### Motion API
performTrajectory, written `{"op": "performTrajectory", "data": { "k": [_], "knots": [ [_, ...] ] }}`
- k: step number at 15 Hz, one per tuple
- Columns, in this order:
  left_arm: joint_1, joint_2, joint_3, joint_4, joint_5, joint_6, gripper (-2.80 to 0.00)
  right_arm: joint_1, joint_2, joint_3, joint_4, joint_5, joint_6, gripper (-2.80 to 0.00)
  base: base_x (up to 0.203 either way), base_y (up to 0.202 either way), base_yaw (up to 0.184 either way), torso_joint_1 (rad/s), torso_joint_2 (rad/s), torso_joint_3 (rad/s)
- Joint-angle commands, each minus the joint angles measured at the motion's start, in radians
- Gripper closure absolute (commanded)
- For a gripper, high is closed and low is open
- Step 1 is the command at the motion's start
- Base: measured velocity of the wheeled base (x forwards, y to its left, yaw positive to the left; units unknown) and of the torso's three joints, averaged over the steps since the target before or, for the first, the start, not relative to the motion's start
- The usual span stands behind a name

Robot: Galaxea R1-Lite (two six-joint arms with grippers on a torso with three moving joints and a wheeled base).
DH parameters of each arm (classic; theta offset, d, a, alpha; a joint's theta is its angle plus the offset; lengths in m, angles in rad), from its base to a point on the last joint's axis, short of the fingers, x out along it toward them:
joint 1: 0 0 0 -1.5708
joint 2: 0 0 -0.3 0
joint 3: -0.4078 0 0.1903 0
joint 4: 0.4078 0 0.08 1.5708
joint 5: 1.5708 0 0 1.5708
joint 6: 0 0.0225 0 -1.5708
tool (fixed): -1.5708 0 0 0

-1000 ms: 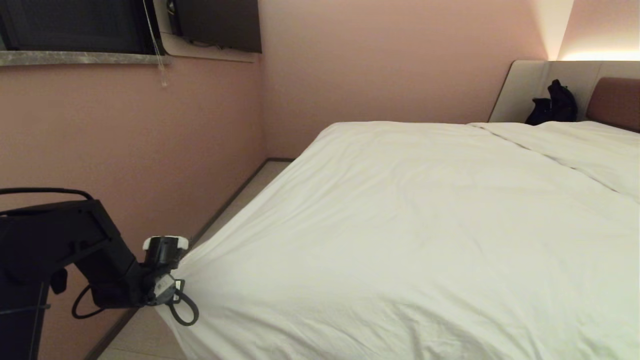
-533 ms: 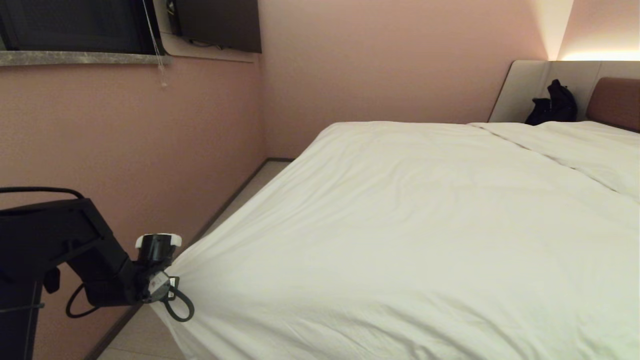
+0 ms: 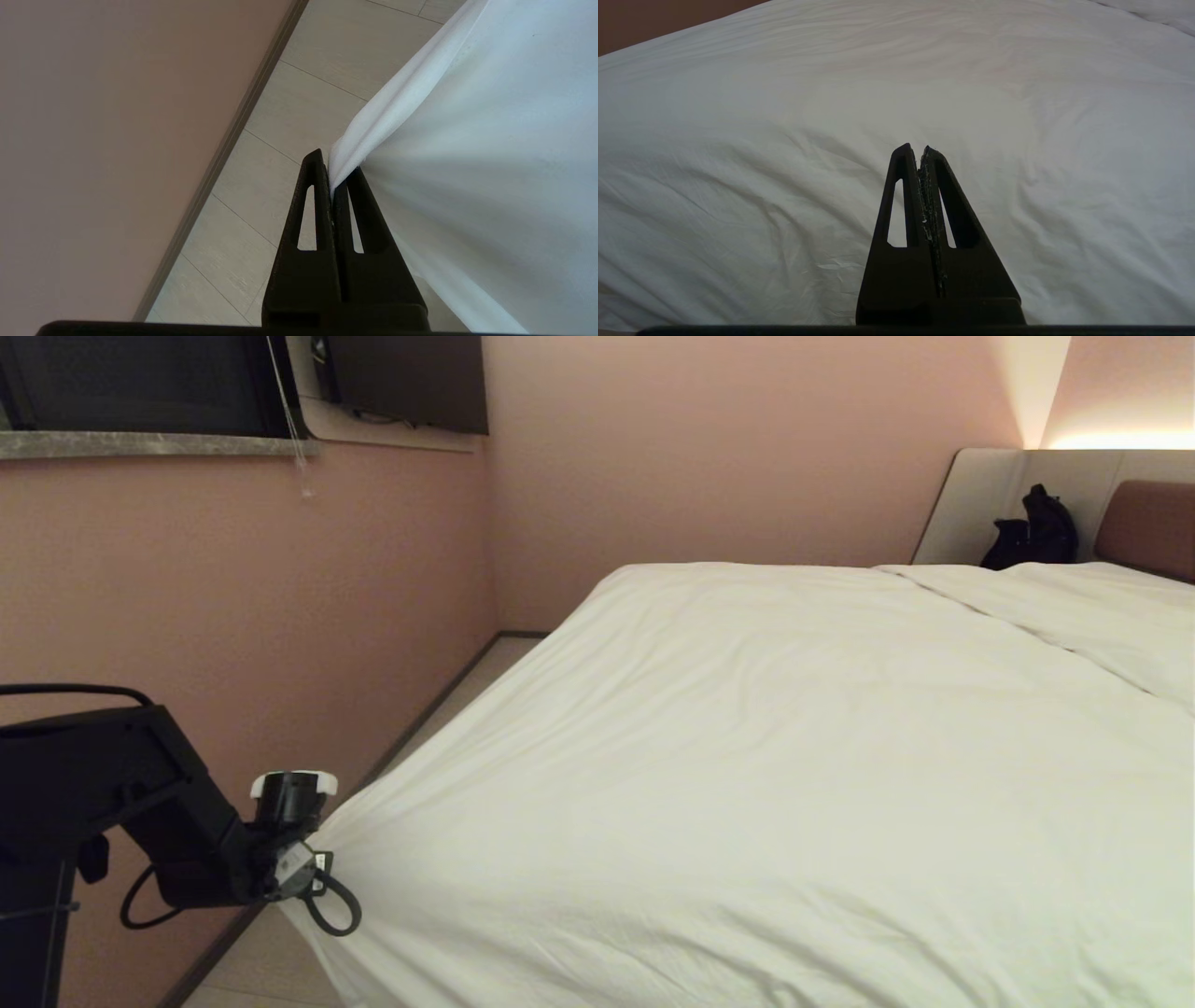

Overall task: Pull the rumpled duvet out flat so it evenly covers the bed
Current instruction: Flatten the corners of the folded blanket

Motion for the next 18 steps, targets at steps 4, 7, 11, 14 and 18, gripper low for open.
{"op": "performTrajectory", "data": {
  "k": [4, 7, 11, 14, 18],
  "knots": [
    [-0.012, -0.01, 0.017, -0.039, -0.01, -0.006, -2.8, 0.0, 0.001, 0.0, 0.0, 0.001, -0.001, 0.0, 0.0, 0.0, 0.0, 0.0, 0.0, 0.0],
    [-0.041, -0.057, 0.055, -0.037, -0.086, -0.025, -2.8, 0.0, 0.001, 0.0, 0.0, 0.0, -0.001, 0.0, 0.0, 0.0, 0.0, 0.0, 0.0, 0.0],
    [-0.056, -0.161, 0.098, -0.025, -0.194, -0.051, -2.8, 0.0, 0.001, 0.0, 0.0, 0.0, -0.001, 0.0, 0.0, 0.0, 0.0, 0.0, 0.0, 0.0],
    [-0.048, -0.228, 0.116, -0.01, -0.202, -0.053, -2.8, 0.0, 0.001, 0.0, 0.0, 0.0, -0.001, 0.0, 0.0, 0.0, 0.0, 0.0, 0.0, 0.0],
    [-0.045, -0.389, 0.128, 0.027, -0.312, -0.112, -2.8, 0.0, 0.001, 0.0, 0.0, 0.0, -0.001, 0.0, 0.0, 0.0, 0.0, 0.0, 0.0, 0.0]
  ]
}}
